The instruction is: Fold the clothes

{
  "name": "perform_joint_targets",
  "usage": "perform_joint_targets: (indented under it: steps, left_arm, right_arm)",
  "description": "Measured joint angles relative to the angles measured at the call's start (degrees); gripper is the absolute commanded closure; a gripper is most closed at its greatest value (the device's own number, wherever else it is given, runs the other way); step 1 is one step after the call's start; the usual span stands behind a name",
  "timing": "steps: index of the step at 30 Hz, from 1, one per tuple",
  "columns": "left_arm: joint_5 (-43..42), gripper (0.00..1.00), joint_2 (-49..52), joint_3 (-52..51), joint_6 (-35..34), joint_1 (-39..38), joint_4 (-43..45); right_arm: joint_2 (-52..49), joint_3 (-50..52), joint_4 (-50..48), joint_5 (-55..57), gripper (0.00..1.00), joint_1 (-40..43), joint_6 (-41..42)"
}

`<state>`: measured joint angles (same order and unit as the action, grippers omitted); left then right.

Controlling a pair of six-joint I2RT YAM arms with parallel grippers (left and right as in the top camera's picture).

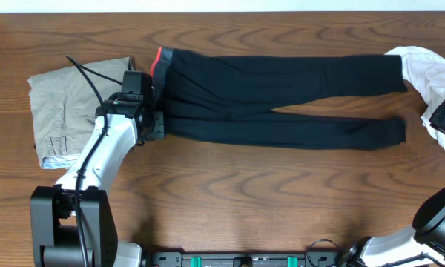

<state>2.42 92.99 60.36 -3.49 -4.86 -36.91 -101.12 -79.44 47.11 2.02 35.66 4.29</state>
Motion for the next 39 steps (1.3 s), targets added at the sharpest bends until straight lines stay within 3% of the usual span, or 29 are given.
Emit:
perform_joint_targets:
  steps: [5,16,23,25,32,35,39]
  left_arm:
    - [0.39,0.85,0.0,0.0,0.81,0.0,-0.15]
    - [0.7,0.84,0.0,0.0,0.76,0.0,-0.17]
    - [0.81,0.83,0.0,0.0,0.76,0.0,-0.15]
    - [0.83,0.76,0.0,0.0,0.83,0.0,-0.13]
    - [1.01,0.76,0.0,0.0,0.76,0.0,-0.13]
    - [1.01,0.76,0.0,0.0,0.76,0.0,-0.02]
    - [0.98,0.76,0.0,0.0,0.76,0.0,0.39]
  right_arm:
    - [0.0,0.0,0.15,0.59,0.65,0.0,0.0]
    - [-0.02,0.92,3.26,-3.96,0.68,0.0,0.0]
    - [-2.36,9.46,-7.67,-11.63,0.71,0.0,-0.13]
    - [-4.13,11.45,-11.15,-14.75,0.7,0.0,-0.42]
    - [-8.41,12.83,-17.38,-20.04,0.7,-0.22,-0.72]
    - [-8.66,12.83,-18.78,-20.94,0.75,-0.33,-0.87]
    - [-8.68,12.83,-18.91,-23.32,0.97,-0.33,-1.09]
